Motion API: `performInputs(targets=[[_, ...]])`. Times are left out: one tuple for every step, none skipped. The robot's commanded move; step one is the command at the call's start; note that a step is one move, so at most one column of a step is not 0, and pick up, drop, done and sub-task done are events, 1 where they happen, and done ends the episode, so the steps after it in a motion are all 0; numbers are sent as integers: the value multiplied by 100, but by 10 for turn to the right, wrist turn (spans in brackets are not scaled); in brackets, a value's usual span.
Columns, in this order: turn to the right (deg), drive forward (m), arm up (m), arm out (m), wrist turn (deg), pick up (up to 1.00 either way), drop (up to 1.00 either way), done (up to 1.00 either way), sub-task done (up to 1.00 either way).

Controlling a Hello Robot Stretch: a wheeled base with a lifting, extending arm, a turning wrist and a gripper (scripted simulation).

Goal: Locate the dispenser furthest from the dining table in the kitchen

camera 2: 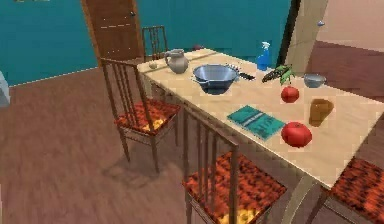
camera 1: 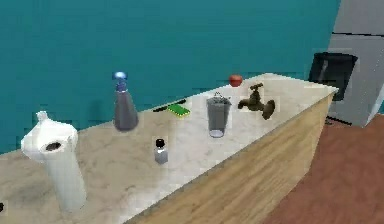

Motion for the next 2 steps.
performInputs(targets=[[-180,0,0,0,0,0,0,0,0],[0,0,0,0,0,0,0,100,0]])
